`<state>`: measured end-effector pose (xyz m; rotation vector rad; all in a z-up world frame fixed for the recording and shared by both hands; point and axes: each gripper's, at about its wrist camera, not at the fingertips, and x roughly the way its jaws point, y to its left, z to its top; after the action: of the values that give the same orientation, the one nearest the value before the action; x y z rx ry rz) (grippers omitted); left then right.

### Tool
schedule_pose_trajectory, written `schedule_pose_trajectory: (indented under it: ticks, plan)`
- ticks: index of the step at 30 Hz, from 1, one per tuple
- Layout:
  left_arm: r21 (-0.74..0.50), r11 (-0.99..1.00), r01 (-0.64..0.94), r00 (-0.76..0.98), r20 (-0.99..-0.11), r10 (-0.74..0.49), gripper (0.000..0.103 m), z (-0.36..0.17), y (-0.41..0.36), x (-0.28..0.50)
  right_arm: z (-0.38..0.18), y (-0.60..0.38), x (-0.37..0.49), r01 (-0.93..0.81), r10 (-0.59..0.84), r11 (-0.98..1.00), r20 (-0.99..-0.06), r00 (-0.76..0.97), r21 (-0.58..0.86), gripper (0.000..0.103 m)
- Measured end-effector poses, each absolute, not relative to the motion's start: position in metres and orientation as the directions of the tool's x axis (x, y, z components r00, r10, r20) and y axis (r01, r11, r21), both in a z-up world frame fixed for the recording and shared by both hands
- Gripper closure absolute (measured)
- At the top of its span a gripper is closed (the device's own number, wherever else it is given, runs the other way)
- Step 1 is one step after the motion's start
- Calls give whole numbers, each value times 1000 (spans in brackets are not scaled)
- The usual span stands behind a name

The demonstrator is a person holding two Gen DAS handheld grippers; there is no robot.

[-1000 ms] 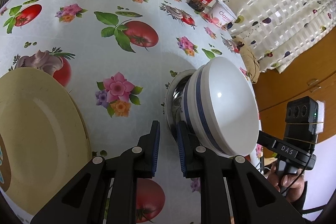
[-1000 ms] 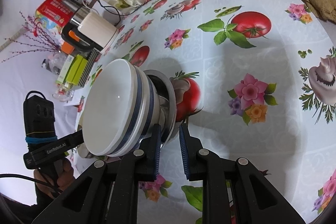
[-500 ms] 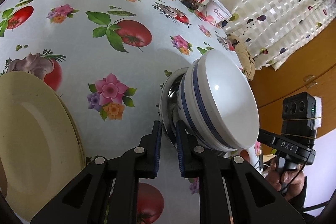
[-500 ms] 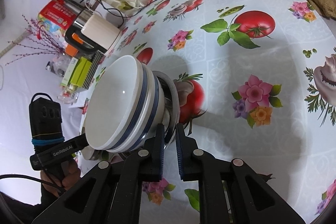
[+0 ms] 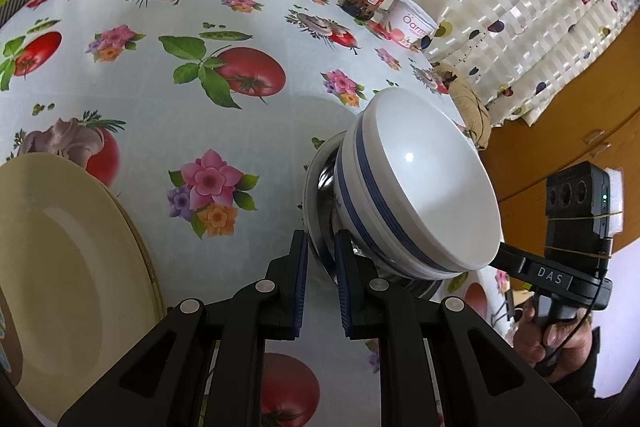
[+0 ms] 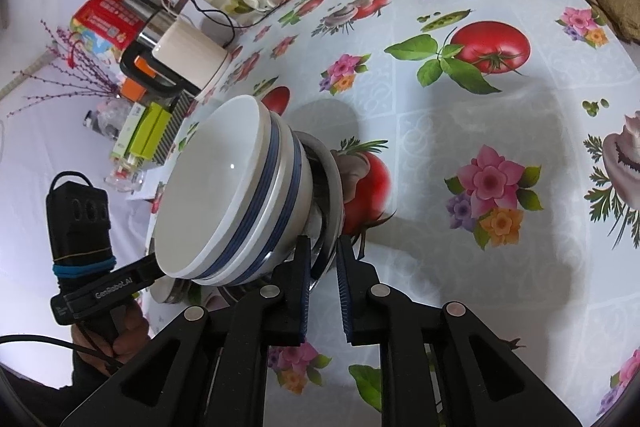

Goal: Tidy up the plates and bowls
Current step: 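Carry the nested bowls with both grippers over the beige plate stack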

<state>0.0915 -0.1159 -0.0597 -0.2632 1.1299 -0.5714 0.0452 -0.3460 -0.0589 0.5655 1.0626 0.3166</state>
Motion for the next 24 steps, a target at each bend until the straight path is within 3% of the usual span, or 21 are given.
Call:
schedule_pose_trajectory:
  ticks: [24]
  plan:
    - [-427, 848, 314, 350, -778, -522, 90, -48, -118, 85, -53, -341, 44, -2, 484, 835, -731, 482, 551, 91]
